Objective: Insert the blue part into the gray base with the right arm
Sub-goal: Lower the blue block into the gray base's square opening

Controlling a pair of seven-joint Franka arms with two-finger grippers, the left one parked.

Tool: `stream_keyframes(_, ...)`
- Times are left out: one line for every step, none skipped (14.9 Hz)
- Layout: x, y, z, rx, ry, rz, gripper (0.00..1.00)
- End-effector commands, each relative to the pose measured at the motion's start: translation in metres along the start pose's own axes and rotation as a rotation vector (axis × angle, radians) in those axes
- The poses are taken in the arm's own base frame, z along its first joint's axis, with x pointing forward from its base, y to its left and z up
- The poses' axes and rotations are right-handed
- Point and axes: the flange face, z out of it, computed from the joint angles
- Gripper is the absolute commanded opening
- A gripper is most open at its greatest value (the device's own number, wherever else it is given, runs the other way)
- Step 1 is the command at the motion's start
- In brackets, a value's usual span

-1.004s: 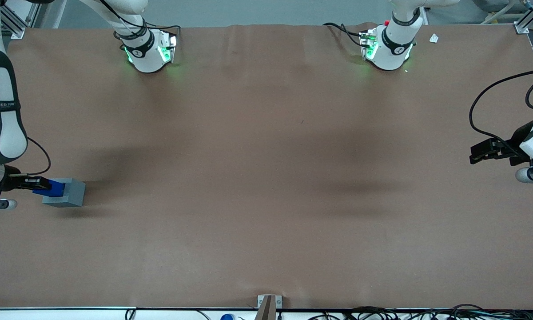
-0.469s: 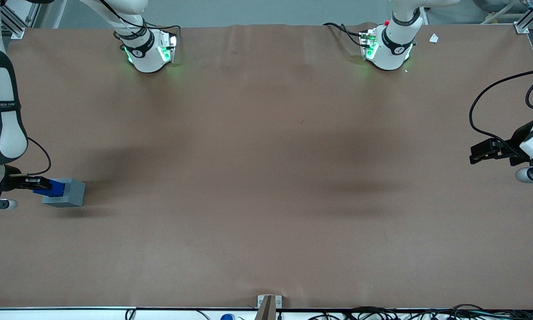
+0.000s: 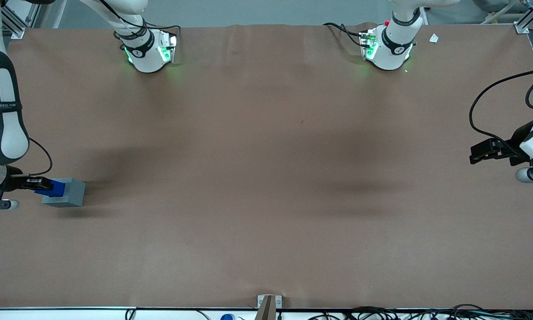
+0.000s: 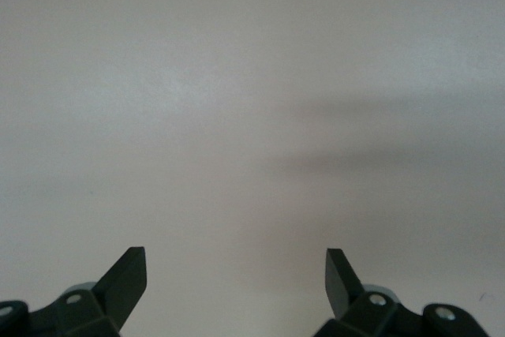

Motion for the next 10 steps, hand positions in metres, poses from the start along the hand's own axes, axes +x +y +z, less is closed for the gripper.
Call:
stream_keyframes(0.0015,-0.0010,0.0007,0.003,0.001,0.008,0.02)
stream_keyframes(0.0016,-0.0010,0.0005,0.002,0.002,0.008,0.03)
stream_keyframes(0.0018,-0.0009,0.0014,0.002,0.002,0.008,0.07)
stream_keyframes(0.0020,-0.0009,0.0013,0.002,0.004,0.008,0.12)
stream_keyframes(0.0018,-0.0009,0.0014,0.002,0.002,0.006,0.18)
stream_keyframes(0.0018,-0.0009,0.0014,0.002,0.002,0.006,0.20)
stream_keyframes(0.0018,-0.0009,0.0014,0.002,0.002,0.006,0.22)
stream_keyframes(0.0016,0.0001,0.0013,0.002,0.004,0.006,0.22)
stream_keyframes(0.0017,0.0002,0.0012,0.000,0.005,0.002,0.21)
stream_keyframes(0.0023,0.0004,0.0034,-0.001,0.003,0.000,0.21)
